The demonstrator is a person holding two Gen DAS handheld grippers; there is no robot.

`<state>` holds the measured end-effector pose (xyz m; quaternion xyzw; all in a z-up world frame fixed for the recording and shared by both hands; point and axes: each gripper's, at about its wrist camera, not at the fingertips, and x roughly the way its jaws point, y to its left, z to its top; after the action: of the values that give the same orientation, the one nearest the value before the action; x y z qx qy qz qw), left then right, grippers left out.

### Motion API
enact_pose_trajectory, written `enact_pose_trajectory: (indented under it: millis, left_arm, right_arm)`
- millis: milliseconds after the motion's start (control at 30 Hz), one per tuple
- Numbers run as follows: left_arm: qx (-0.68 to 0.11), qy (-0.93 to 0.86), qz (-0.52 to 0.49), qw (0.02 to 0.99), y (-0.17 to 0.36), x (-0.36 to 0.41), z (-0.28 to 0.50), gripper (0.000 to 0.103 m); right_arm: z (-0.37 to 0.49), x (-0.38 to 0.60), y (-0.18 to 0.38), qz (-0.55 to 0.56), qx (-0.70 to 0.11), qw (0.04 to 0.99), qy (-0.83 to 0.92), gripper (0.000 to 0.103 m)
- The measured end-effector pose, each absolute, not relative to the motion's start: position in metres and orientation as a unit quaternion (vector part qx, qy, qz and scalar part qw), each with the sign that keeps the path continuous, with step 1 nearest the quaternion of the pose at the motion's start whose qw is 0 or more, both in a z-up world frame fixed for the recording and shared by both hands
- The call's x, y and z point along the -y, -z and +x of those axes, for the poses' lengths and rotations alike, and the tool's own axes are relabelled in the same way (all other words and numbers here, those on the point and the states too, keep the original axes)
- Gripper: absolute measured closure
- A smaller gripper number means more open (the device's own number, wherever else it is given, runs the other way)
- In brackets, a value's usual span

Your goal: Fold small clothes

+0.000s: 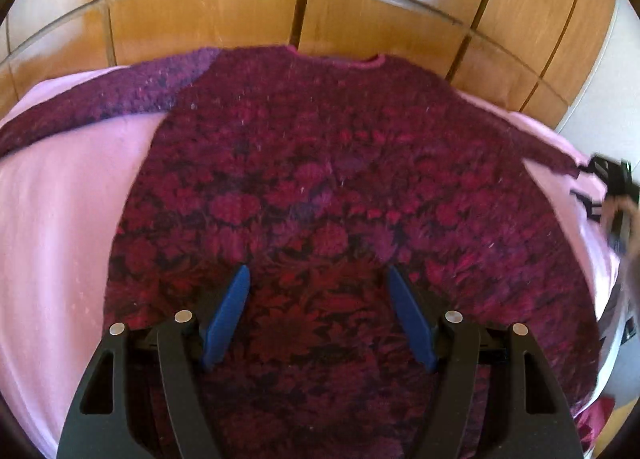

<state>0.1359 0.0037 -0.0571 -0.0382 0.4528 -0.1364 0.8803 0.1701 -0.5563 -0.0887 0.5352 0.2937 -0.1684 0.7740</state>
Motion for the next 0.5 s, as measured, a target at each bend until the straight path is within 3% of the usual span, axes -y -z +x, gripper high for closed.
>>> enact_pose_trajectory:
  millis: [167, 233, 500]
  left_arm:
    - [-0.456, 0.141, -0.036, 0.878, 0.061, -0.001, 0.137, 0.028]
    - [-0.457, 0.145, -0.040, 0.877, 0.063, -0.001, 0.138, 0.027]
    - [-0.455, 0.153, -0.045, 0.876, 0.065, -0.002, 0.140, 0.021]
  right_arm:
    - [0.212, 0.581, 0.100, 0.548, -0.293, 0.761, 0.189, 0.065]
    - [0.221, 0.587, 0.097, 0.532, -0.301, 0.764, 0.205, 0.094]
    - [0.238, 0.593, 0.092, 0.388, -0.358, 0.803, 0.276, 0.096]
